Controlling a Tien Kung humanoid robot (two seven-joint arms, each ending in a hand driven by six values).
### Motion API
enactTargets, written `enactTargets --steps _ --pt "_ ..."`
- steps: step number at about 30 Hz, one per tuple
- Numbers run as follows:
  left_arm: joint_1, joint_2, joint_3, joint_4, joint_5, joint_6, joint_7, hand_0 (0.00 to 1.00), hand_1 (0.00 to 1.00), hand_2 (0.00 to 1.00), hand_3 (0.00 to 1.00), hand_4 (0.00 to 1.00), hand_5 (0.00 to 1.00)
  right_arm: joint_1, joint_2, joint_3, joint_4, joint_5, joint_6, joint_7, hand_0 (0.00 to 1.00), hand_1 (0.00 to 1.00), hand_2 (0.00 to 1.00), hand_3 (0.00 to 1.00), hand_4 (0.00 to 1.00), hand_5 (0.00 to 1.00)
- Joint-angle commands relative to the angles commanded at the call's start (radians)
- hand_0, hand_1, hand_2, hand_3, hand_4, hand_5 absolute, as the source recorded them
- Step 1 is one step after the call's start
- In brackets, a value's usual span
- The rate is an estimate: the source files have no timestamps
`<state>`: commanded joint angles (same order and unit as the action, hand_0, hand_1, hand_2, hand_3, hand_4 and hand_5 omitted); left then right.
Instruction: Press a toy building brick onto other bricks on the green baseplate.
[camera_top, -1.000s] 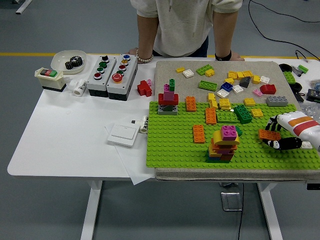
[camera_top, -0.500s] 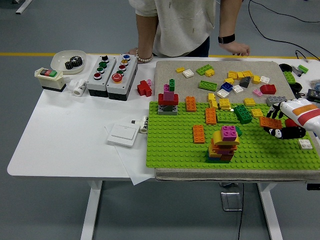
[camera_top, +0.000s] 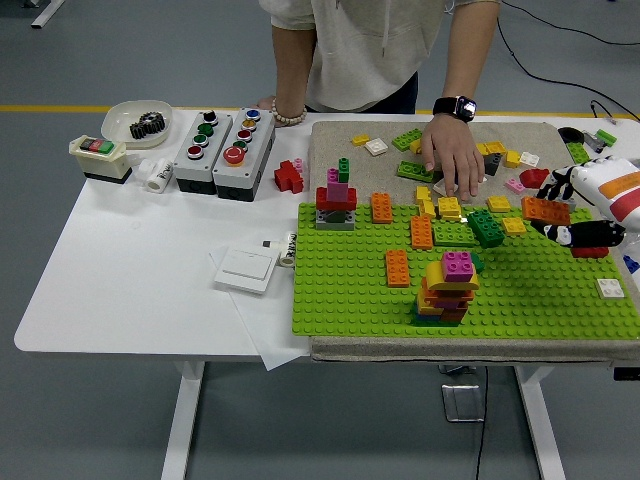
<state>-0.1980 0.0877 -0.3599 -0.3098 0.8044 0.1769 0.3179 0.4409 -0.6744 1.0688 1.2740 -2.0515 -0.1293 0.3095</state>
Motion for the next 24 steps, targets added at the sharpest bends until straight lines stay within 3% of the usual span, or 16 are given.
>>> enactTargets --steps 16,24 --pt "0.000 0.008 0.014 0.004 -0.022 0.008 -0.007 0.795 0.770 0.736 0.586 0.648 0.662 -0.010 -0.141 0.007 0.312 0.138 0.142 -0.097 0.539 0.468 0.518 0.529 0.715 0.362" --pt "0.001 0.009 0.016 0.004 -0.026 0.009 -0.007 0.795 0.769 0.739 0.585 0.649 0.663 -0.003 -0.164 -0.045 0.398 0.177 0.172 -0.121 0.537 0.470 0.520 0.529 0.722 0.370"
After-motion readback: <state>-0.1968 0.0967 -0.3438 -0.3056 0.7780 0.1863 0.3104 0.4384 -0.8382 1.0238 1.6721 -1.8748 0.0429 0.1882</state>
